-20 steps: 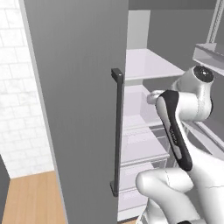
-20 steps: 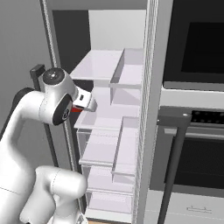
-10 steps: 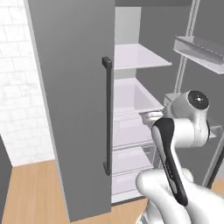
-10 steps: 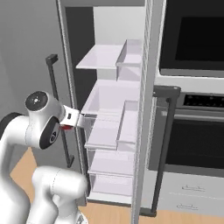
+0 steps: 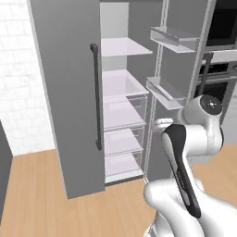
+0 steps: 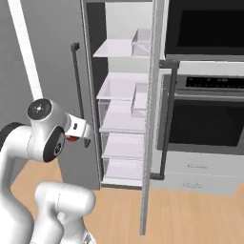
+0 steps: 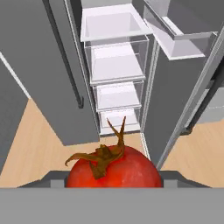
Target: Place one tomato and one fish in each tupperware on the nearby counter, to pack two identical lunches.
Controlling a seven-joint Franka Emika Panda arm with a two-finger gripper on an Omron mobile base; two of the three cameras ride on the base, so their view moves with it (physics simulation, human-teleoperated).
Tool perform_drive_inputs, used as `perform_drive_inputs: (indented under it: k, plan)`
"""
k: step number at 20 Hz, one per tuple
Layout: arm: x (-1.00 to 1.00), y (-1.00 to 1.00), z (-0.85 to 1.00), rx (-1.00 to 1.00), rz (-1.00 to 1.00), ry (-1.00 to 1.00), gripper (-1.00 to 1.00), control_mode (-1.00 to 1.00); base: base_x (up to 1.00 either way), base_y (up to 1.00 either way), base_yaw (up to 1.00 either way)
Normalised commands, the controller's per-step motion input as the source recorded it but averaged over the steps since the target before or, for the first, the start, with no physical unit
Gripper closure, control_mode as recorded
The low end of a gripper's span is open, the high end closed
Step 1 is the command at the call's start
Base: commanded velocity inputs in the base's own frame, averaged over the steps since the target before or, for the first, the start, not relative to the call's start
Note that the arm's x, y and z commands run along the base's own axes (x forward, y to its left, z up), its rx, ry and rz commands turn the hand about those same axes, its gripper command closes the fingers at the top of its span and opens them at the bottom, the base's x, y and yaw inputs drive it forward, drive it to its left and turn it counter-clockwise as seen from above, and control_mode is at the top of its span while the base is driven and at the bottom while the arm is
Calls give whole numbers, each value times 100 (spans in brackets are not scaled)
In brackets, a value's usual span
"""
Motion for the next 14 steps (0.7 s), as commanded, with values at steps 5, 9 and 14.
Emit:
perform_drive_inputs:
  k: [5, 9, 14]
  plan:
    - [0, 0, 0, 0, 0, 0, 100, 100, -100, -15, -52]
    - [0, 0, 0, 0, 0, 0, 100, 100, -88, 0, -80]
    - [0, 0, 0, 0, 0, 0, 100, 100, -34, -51, -74]
